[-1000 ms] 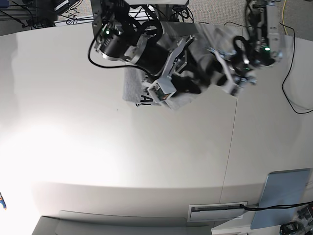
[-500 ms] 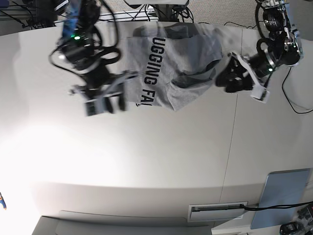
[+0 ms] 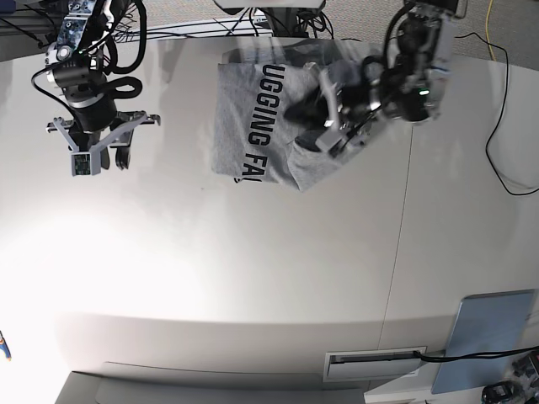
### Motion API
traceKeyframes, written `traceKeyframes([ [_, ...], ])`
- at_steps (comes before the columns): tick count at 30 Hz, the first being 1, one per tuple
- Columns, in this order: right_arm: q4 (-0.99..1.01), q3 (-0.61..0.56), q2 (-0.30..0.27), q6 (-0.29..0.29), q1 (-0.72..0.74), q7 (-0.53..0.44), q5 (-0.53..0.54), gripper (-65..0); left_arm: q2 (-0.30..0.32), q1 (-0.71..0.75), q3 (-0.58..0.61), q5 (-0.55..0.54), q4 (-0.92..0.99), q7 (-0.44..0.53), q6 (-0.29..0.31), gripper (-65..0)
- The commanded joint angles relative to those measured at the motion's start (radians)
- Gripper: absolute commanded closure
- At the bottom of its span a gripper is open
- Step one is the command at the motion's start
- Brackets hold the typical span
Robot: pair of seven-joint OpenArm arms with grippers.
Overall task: Fold the T-shirt properly
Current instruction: 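Flip the folded bundle over with both grippers, printed side up, then set the bundle down and open both grippers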
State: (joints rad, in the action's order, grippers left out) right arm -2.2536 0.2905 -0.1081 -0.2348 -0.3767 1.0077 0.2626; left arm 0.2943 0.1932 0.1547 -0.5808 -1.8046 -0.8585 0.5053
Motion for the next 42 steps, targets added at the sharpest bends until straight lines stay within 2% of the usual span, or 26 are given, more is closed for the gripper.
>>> traceKeyframes([
  [1,-0.016,0.005,-0.008,0.0,0.002,-0.012,0.01,-18.9,0.003,-0.025,0.013,0.032,-0.005,0.041,-0.023,0.0],
  [4,-0.016,0.005,-0.008,0.0,-0.006,-0.01,0.009,-18.9,0.003,-0.065,0.005,0.196,0.006,0.114,-0.167,0.0],
  [6,-0.016,0.005,-0.008,0.0,-0.006,-0.009,0.009,-18.9,0.003,-0.091,-0.047,0.246,0.006,0.146,-0.268,0.0],
  [8,-0.016,0.005,-0.008,0.0,-0.006,-0.009,0.01,-18.9,0.003,-0.113,-0.129,0.245,0.006,0.135,-0.303,0.0],
  [10,-0.016,0.005,-0.008,0.0,-0.006,-0.014,0.024,-18.9,0.003,-0.119,-0.215,0.19,0.006,0.086,-0.267,0.0],
  [14,-0.013,-0.014,-0.008,-0.014,-0.006,-0.038,0.113,-18.3,0.002,-0.083,-0.329,-0.096,0.005,-0.135,-0.022,0.0],
  [16,0.006,-0.05,-0.008,-0.046,-0.005,-0.086,0.11,-12.7,0.002,-0.039,-0.352,-0.245,0.003,-0.227,0.076,0.0],
  [19,0.065,-0.127,-0.008,-0.087,0.008,-0.127,0.077,0.0,0.003,0.043,-0.358,-0.372,-0.029,-0.313,0.141,0.0],
  [22,0.134,-0.207,-0.008,-0.09,0.047,-0.129,0.018,0.0,0.003,0.119,-0.358,-0.407,-0.094,-0.339,0.151,0.0],
  [25,0.204,-0.282,-0.008,-0.09,0.098,-0.135,-0.022,0.0,0.003,0.191,-0.358,-0.407,-0.155,-0.345,0.155,0.0],
  [27,0.253,-0.327,-0.007,-0.09,0.128,-0.137,-0.045,0.0,0.003,0.23,-0.356,-0.408,-0.164,-0.384,0.193,0.0],
  [29,0.303,-0.366,-0.005,-0.09,0.154,-0.141,-0.066,0.0,0.002,0.264,-0.354,-0.407,-0.153,-0.419,0.193,0.0],
  [31,0.347,-0.396,-0.005,-0.09,0.177,-0.146,-0.074,0.0,0.002,0.288,-0.354,-0.391,-0.13,-0.404,0.193,0.0],
  [33,0.374,-0.418,-0.005,-0.09,0.192,-0.145,-0.077,0.0,0.003,0.291,-0.354,-0.313,-0.093,-0.328,0.193,0.0],
  [37,0.381,-0.435,-0.005,-0.09,0.193,-0.132,-0.081,0.0,0.002,0.27,-0.354,-0.068,0.01,-0.117,0.193,0.0],
  [42,0.38,-0.433,-0.006,-0.09,0.19,-0.025,-0.099,0.0,0.002,0.183,-0.354,0.185,0.148,0.052,0.087,0.0],
])
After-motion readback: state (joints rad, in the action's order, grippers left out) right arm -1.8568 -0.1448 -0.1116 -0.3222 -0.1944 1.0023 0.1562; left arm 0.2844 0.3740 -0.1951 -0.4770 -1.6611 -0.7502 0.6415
